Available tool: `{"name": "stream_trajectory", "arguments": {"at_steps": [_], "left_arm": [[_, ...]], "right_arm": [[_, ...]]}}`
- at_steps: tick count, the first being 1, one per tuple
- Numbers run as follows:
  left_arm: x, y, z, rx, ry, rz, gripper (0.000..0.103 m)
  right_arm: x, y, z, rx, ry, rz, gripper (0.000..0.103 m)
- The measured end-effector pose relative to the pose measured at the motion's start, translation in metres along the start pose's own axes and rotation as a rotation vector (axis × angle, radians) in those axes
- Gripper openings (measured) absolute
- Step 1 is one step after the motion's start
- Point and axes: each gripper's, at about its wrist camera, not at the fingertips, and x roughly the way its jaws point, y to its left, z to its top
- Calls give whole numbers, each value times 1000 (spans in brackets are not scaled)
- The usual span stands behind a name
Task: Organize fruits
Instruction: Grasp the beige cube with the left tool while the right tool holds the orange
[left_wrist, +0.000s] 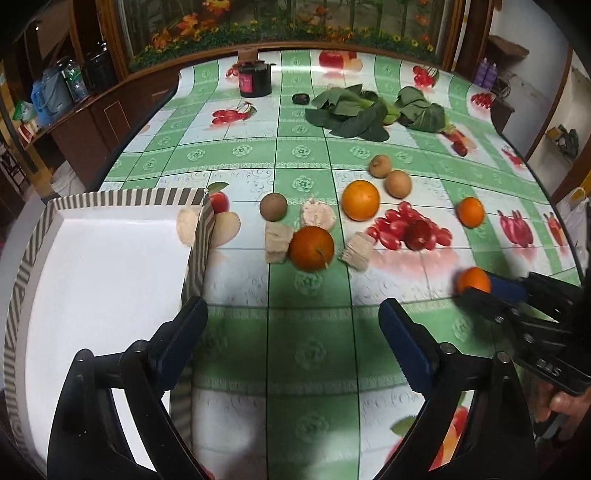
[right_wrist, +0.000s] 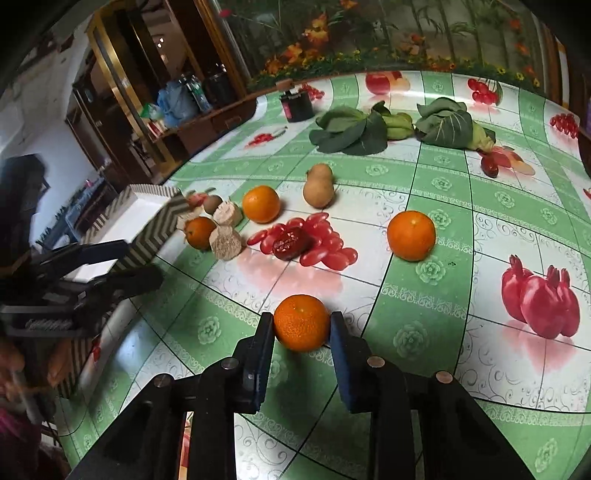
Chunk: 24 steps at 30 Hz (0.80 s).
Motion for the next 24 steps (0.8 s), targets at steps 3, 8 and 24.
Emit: {"name": "stream_trajectory", "arguments": {"at_steps": [3, 8, 24], "left_arm": [[3, -12, 3, 50, 8, -14, 92], [4, -32, 8, 58, -13, -77, 92], [25, -62, 32, 196, -45, -163, 92]], "right_arm": [[-4, -6, 1, 24, -8, 23, 29], [-7, -9, 0, 27, -3, 17, 29], [-15, -23, 0, 71, -6, 14, 30]]}}
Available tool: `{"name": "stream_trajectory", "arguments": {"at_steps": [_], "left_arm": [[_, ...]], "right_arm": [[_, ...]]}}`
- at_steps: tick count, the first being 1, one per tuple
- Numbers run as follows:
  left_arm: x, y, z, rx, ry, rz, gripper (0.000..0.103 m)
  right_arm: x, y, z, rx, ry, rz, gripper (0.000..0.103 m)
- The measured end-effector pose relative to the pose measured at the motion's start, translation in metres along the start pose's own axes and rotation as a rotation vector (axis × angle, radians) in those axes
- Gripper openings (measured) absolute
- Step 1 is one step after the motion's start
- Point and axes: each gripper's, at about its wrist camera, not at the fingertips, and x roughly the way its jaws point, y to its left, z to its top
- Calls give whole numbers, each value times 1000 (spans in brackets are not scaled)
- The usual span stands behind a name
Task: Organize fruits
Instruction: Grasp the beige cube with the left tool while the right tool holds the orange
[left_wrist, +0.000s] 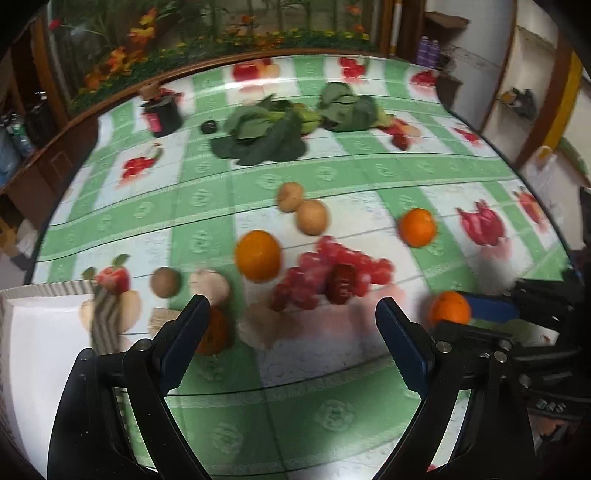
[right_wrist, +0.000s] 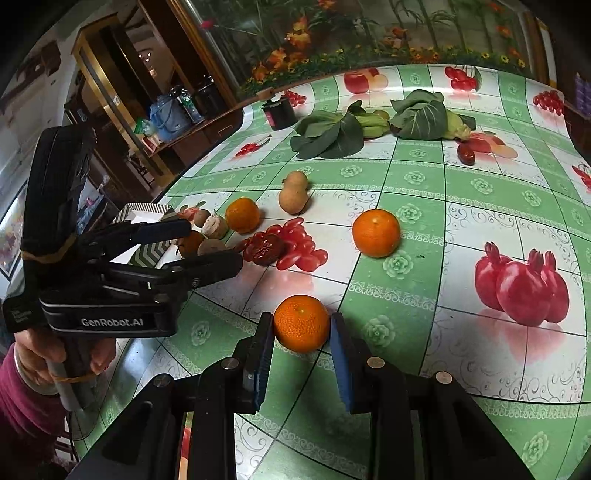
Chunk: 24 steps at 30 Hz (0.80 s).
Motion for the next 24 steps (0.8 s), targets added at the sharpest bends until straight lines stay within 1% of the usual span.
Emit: {"name": "stream_trajectory", "arguments": {"at_steps": [3, 5, 6, 9, 13, 16, 20, 21, 22, 24], "left_arm": [[-4, -6, -6, 5, 31, -149, 92], [-10, -12, -10, 39, 25, -181, 92], [-13, -13, -11, 41, 22, -189, 92], [-20, -7, -7, 6, 4, -178, 92], [-21, -2, -5, -2, 2, -150, 92], [-14, 3, -6, -9, 15, -103, 92], [-1, 5, -3, 2, 28, -64, 92], [2, 3, -3, 21, 33, -59, 90], [5, 2, -3, 32, 40, -63, 85], [13, -1, -4, 54, 75, -89, 62]], "right_arm": [[-4, -2, 1, 7, -11, -6, 30], [-6, -5, 2, 21, -16, -4, 30], [-7, -7, 2, 27, -19, -5, 30], [-8, -9, 2, 36, -22, -4, 30], [-9, -7, 2, 26, -21, -1, 30], [-8, -7, 1, 22, -15, 1, 30], [-6, -5, 1, 16, -9, 2, 30], [-6, -5, 1, 15, -8, 3, 30], [-5, -6, 1, 16, -7, 3, 30], [-5, -6, 1, 17, -4, 2, 30]]}}
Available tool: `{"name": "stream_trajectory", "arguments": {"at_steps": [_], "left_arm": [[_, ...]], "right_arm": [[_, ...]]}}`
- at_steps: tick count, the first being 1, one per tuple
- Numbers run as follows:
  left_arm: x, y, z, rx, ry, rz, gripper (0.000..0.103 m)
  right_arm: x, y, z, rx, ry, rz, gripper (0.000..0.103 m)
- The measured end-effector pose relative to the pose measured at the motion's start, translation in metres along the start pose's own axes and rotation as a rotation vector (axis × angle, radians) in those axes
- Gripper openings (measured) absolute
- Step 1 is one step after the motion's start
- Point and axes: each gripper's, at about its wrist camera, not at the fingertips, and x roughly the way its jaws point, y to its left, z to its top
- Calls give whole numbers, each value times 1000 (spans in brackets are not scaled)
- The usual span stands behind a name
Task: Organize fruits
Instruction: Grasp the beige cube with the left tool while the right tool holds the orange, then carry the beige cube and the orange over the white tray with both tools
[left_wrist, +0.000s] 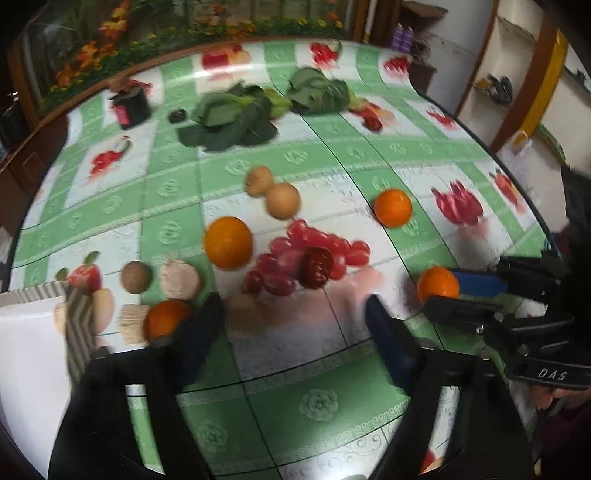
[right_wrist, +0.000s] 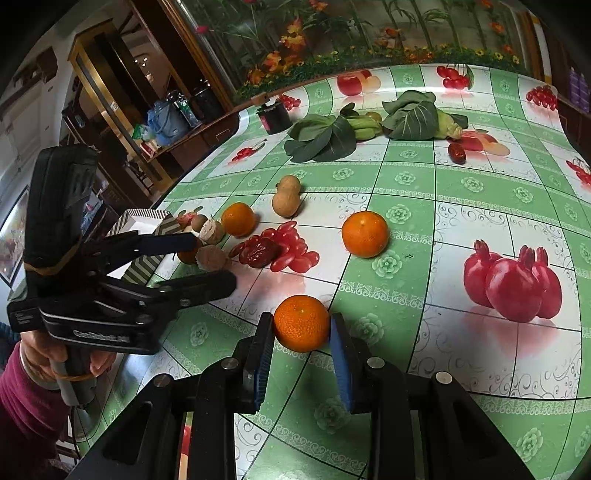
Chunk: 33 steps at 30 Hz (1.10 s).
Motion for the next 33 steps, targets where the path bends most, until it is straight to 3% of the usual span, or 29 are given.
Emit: {"name": "stream_trajectory", "arguments": {"at_steps": [2, 6, 16, 17, 18, 27, 33], "left_arm": [[6, -1, -2, 2, 20, -27, 53], [2, -5, -4, 18, 14, -45, 52], [8, -12, -6, 25, 10, 49, 51], [7, -13, -7, 26, 6, 59, 38], [5, -15, -8, 25, 1, 61, 20], [-23, -6, -25, -92, -11, 49, 20], [-71, 12, -46, -159, -48, 106, 20]], "right_arm": [[0, -1, 0, 0, 1, -2, 30], [1, -2, 0, 4, 7, -2, 30], [5, 2, -2, -19, 22, -7, 30], [6, 4, -2, -28, 23, -10, 30], [6, 6, -3, -38, 24, -15, 30], [3, 14, -7, -31, 11, 13, 30], [-4, 34, -4, -28, -6, 61, 29]]}}
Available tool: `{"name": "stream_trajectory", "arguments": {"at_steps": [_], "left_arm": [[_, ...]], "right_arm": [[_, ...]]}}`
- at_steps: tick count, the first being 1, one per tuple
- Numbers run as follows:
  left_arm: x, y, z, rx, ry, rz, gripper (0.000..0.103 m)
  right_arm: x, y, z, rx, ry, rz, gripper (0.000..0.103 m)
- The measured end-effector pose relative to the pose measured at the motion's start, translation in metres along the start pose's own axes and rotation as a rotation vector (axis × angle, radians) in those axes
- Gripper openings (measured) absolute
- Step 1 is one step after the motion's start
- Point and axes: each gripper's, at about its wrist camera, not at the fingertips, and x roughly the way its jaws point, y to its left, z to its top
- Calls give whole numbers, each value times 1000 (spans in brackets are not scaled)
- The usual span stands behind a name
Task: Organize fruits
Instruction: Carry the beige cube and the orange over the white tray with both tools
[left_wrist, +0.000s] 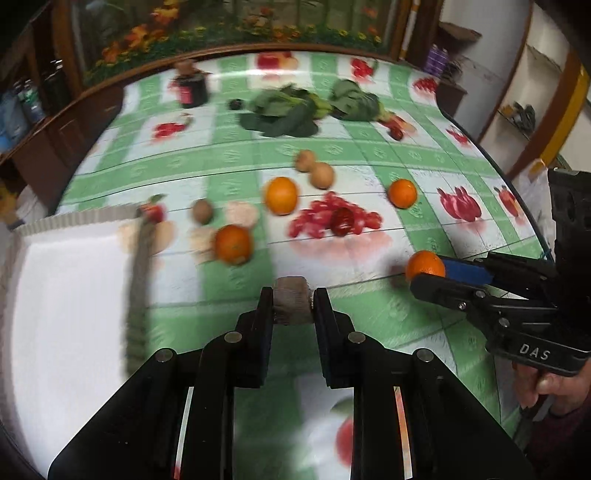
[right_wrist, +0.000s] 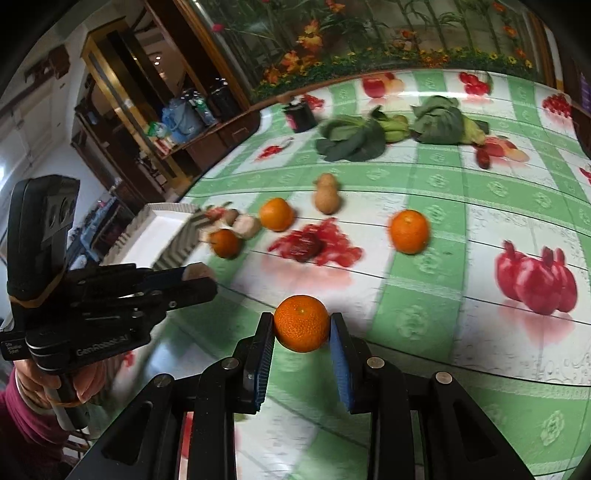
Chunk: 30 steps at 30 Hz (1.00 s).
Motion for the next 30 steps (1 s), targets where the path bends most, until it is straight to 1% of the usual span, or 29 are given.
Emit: {"name": "stream_trajectory", "arguments": {"at_steps": [3, 6, 9, 14, 17, 20, 30], "left_arm": [[-22, 15, -8, -19, -23, 63, 20], [-42, 34, -15, -41, -49, 124, 20], [-56, 57, -22, -70, -68, 183, 21], [-67, 96, -35, -119, -85, 273, 21], [-68, 119, -39, -149, -85, 304, 21], [-68, 139, -41, -183, -86, 311, 21], [-39, 191, -24, -280, -39, 221, 21]], "right_arm": [[1, 21, 3, -35, -1, 12, 29], [6, 46, 8, -72, 3, 52, 29], [13, 68, 13, -114, 5, 70, 29], [28, 106, 21, -182, 14, 99, 29], [42, 124, 28, -215, 25, 100, 29], [54, 138, 35, -232, 36, 107, 29], [103, 174, 61, -310, 75, 98, 29]]}}
